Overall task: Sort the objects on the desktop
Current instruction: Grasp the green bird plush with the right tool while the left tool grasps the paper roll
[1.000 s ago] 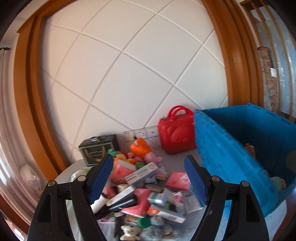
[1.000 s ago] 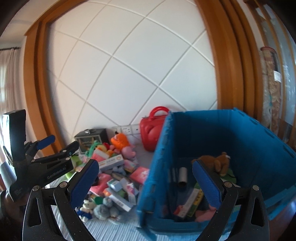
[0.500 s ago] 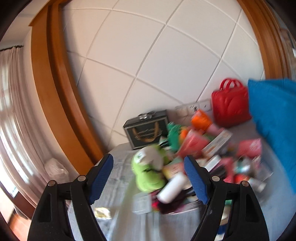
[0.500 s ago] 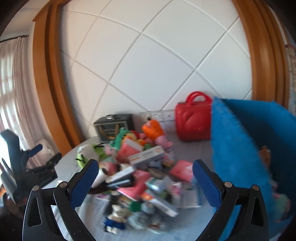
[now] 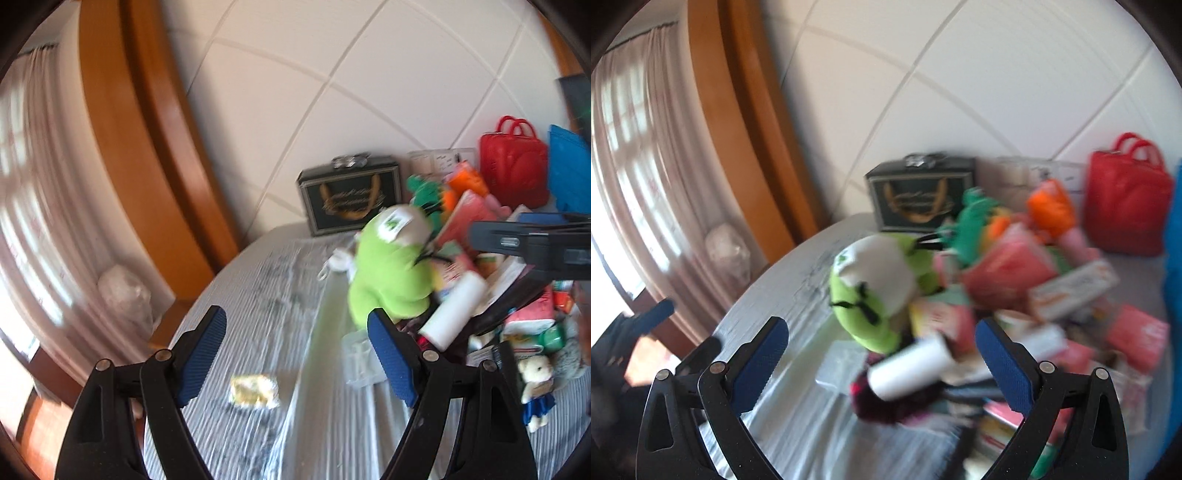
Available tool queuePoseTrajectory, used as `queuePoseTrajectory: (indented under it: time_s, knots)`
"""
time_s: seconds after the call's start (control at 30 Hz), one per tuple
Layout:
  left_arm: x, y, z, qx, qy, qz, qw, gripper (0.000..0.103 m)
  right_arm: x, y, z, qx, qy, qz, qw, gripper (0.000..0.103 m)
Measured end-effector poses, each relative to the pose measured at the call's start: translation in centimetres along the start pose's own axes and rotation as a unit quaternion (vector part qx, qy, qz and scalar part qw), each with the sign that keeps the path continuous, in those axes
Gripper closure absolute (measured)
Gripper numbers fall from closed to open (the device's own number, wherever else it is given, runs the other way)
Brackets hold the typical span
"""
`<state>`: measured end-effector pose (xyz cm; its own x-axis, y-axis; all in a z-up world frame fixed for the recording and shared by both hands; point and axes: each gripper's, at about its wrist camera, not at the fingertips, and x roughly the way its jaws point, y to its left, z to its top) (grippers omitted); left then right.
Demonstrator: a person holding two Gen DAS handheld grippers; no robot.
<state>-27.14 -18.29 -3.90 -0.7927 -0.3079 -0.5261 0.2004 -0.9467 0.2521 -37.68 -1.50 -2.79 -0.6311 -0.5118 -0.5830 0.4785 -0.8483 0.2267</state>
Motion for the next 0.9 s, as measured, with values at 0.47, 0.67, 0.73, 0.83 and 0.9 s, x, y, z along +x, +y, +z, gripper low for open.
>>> queuePoseTrajectory:
  time_s: [0.47,0.67,0.73,0.83,0.9]
  knots:
    - [3.2,5.6,-3.1,-0.031,0.044,0.031,0.9981,0.024,16.1,-0.3,0.5,0.065,0.05,-0.011,0.997,0.022]
    - [6.6,0.9,-3.3,0.015,0.023,-0.089,0.9956,0.029,14.4,-1.1,3.4,0.022,0.058,0.036,0.997,0.043]
    - [7.9,-1.9,-2.8,0.059,0.016,-0.139,0.9885,0.035,12.7,-1.5,4.8,0.011,0.048,0.046,0.998,0.043]
    - [9.1,-5.4,-1.7,0.1,-0.001,-0.211,0.9723,0.035,8.7,-2.2,6.9,0.004,0.013,0.056,0.998,0.043]
    - [10.2,-7.5,-1.1,0.115,0.003,-0.276,0.9544,0.035,5.2,-2.9,8.1,0.011,-0.016,0.052,0.998,0.043]
